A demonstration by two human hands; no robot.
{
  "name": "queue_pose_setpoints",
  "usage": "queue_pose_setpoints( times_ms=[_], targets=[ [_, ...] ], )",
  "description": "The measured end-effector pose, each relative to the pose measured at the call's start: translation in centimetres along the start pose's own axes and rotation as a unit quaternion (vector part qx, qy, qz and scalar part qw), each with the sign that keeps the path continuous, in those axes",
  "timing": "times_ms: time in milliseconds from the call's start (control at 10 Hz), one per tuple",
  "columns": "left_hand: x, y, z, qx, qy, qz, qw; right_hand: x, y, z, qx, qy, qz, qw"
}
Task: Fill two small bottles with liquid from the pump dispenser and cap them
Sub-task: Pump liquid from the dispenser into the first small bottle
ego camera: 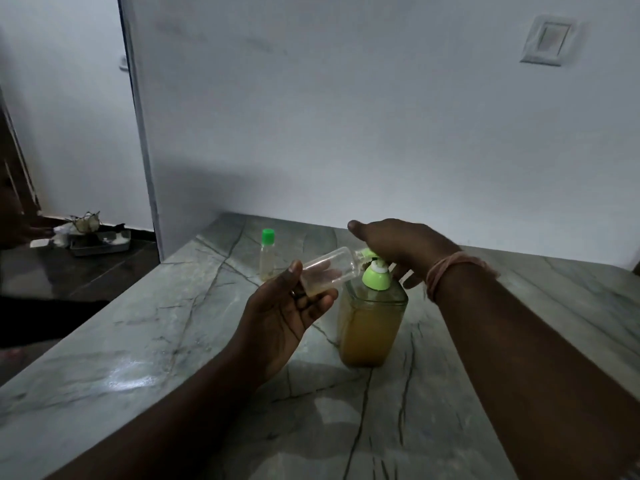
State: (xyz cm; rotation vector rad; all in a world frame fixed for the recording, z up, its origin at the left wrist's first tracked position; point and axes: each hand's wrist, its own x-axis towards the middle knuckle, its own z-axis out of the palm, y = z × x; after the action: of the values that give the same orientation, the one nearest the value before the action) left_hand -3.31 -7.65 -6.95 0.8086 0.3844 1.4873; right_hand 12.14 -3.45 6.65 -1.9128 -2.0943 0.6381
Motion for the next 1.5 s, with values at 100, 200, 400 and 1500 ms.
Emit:
queue_pose_setpoints(
  times_ms=[100,200,400,1500],
  targets=[
    [0.2,-0.1,-0.1,0.007,-0.004,0.002,1.000,0.3,0.4,0.7,0.000,0.016,-0.026,1.000],
    [0.3,-0.2,-0.1,0.021,-0.008,0.003,1.000,0.1,0.2,0.7,0.025,0.008,-0.018,0.999],
    [0.2,-0.1,0.0,0.005,-0.021,0.001,1.000,-0.5,-0.4,-0.3,0.010,-0.016,0.013,1.000],
    [0.4,-0.3,-0.5,0.008,-0.024,0.001,1.000,0.3,0.2,1.6,-0.007,0.019,-0.016,1.000]
  ],
)
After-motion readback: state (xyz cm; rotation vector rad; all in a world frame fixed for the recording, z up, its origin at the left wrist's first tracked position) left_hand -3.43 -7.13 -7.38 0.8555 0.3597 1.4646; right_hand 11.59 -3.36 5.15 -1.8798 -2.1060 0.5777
